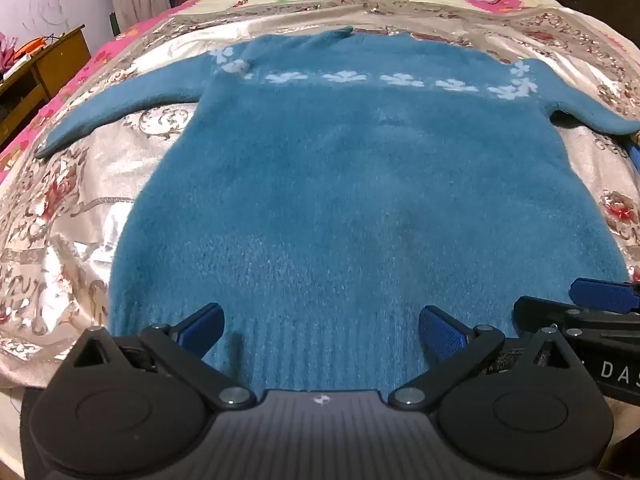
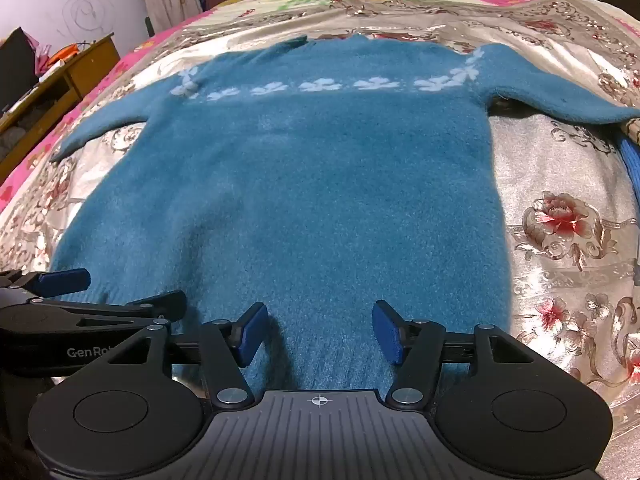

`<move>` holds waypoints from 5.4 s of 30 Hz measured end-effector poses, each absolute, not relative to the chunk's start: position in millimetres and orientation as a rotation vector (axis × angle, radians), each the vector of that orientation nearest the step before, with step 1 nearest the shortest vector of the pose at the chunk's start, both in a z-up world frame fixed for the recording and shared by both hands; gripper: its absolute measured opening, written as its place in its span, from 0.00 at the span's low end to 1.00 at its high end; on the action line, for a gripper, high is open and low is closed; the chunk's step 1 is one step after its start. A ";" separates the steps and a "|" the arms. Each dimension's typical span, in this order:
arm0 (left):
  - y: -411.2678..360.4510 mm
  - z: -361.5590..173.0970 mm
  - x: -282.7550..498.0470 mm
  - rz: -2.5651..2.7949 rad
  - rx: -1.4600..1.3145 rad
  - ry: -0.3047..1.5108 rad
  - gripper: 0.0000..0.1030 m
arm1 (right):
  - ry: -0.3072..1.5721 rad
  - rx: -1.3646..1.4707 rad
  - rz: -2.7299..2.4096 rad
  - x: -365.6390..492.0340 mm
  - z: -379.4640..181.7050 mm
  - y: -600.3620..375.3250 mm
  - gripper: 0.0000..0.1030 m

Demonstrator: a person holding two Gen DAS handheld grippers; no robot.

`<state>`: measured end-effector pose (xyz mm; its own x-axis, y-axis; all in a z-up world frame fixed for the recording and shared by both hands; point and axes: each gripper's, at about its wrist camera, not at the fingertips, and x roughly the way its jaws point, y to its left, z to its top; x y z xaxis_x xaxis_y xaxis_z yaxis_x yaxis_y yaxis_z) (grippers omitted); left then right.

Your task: Fold small clothes

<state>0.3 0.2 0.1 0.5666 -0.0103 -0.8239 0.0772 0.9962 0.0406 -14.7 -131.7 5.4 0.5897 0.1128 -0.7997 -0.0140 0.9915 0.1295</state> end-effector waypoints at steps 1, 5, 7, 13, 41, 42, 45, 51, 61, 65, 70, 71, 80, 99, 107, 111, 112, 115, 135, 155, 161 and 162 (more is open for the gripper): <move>0.1 0.2 0.2 -0.052 0.077 0.966 1.00 | 0.938 0.114 0.075 -14.8 5.2 -131.6 0.57; -1.4 -6.4 -3.3 -0.056 0.083 0.961 1.00 | 0.936 0.115 0.072 -15.5 4.8 -130.8 0.57; 3.0 -9.2 -2.2 -0.057 0.076 0.968 1.00 | 0.935 0.115 0.069 -15.9 4.5 -130.4 0.58; 4.2 -5.1 -1.9 -0.049 0.070 0.966 1.00 | 0.933 0.114 0.061 -15.6 6.3 -134.6 0.58; 5.1 -4.0 -0.2 -0.063 0.037 0.986 1.00 | 0.929 0.110 0.045 -17.5 5.3 -133.8 0.61; 5.2 -4.1 -0.1 -0.063 0.037 0.986 1.00 | 0.929 0.110 0.046 -17.6 5.2 -133.9 0.61; 5.1 -4.2 -0.3 -0.062 0.036 0.986 1.00 | 0.929 0.110 0.046 -17.6 5.1 -133.8 0.61; 5.4 -6.0 -0.2 -0.061 0.035 0.993 1.00 | 0.929 0.111 0.046 -17.7 4.7 -133.3 0.62; 5.1 -6.7 0.3 -0.064 0.035 0.998 1.00 | 0.927 0.113 0.046 -17.7 4.1 -133.1 0.62; 4.0 -8.0 0.5 -0.065 0.038 1.006 1.00 | 0.928 0.112 0.046 -17.6 4.1 -133.2 0.62; 4.0 -8.6 0.7 -0.067 0.037 1.011 1.00 | 0.928 0.113 0.046 -17.8 3.9 -133.3 0.62; 4.1 -8.7 0.8 -0.067 0.037 1.011 1.00 | 0.928 0.113 0.046 -17.9 3.8 -133.3 0.62; 4.2 -9.5 1.1 -0.069 0.037 1.016 1.00 | 0.928 0.116 0.047 -17.9 3.3 -133.1 0.62; 2.2 -11.4 0.5 -0.071 0.041 1.019 1.00 | 0.929 0.126 0.052 -18.1 2.2 -135.6 0.62; 0.5 -11.4 -0.3 -0.077 0.037 1.019 1.00 | 0.925 0.148 0.046 -17.1 3.3 -139.9 0.62; -0.9 -6.8 -0.3 -0.084 0.049 1.008 1.00 | 0.916 0.161 0.047 -17.6 5.8 -145.0 0.62; -1.8 -3.7 -0.9 -0.086 0.052 0.995 1.00 | 0.909 0.167 0.045 -17.4 7.6 -147.6 0.62; -6.8 6.3 0.9 -0.097 0.076 0.963 1.00 | 0.876 0.200 0.032 -14.8 14.3 -161.2 0.62; -117.6 24.5 78.1 -0.291 0.173 0.874 1.00 | 0.610 0.682 -0.408 80.0 5.9 -401.9 0.62; -113.5 -6.5 86.8 -0.317 0.153 0.953 1.00 | 0.428 0.971 -0.573 149.8 -37.6 -471.1 0.21; -91.2 -5.6 81.8 -0.302 0.112 0.961 1.00 | 0.346 0.789 -0.492 155.5 12.5 -453.5 0.11; -87.2 -5.6 80.6 -0.301 0.106 0.962 1.00 | 0.342 0.747 -0.467 160.3 22.4 -445.2 0.11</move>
